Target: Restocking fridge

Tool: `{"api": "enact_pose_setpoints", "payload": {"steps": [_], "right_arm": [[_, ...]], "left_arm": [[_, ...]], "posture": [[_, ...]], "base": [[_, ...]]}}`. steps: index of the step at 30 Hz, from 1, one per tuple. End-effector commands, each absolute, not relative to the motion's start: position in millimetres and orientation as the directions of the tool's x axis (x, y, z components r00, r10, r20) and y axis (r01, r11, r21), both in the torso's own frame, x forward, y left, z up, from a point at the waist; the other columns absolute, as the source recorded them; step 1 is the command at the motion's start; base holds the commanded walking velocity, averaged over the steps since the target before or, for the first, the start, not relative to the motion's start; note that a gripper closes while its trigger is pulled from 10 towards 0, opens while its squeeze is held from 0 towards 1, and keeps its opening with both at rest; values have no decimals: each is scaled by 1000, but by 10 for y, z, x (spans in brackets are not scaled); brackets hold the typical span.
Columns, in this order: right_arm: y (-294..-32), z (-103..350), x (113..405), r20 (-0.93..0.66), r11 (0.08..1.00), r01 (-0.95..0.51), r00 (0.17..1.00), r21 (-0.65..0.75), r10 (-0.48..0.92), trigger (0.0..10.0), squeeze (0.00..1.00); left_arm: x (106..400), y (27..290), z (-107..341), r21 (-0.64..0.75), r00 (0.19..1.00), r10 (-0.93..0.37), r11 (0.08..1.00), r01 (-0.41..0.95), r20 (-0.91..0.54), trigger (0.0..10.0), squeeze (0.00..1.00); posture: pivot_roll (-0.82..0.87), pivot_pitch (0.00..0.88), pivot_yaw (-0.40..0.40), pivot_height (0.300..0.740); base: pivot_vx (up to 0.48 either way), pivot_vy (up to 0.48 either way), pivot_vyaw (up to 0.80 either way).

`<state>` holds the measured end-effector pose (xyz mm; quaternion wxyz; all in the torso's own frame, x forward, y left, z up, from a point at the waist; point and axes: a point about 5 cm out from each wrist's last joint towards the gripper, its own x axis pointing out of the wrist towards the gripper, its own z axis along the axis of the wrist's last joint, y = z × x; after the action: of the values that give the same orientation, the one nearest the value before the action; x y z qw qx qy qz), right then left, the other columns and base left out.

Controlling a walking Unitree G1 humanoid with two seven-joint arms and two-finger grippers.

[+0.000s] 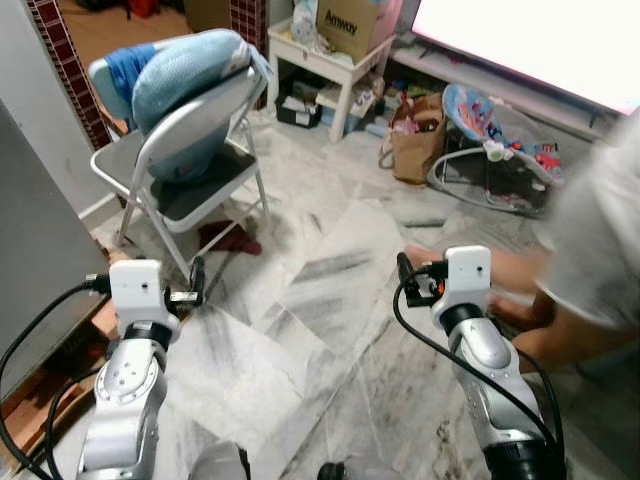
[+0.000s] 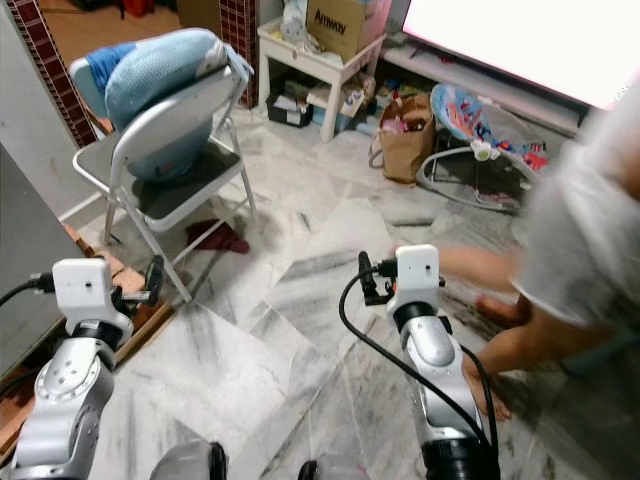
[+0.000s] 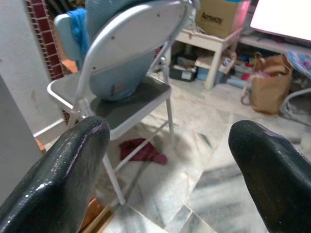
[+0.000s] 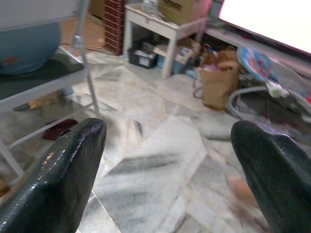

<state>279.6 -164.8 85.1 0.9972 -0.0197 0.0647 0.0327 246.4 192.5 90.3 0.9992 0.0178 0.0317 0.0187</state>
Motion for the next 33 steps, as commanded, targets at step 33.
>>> {"api": "enact_pose_setpoints", "payload": {"steps": [33], "right_arm": [[-1856,665,2562,-182,995,101,978,8,-98,10000,0]], "left_arm": [[2553,1817,787,211,980,-86,970,123,-179,10000,0]], "posture": [[44,135,-52,740]], "base": [[-50,0,0]]}}
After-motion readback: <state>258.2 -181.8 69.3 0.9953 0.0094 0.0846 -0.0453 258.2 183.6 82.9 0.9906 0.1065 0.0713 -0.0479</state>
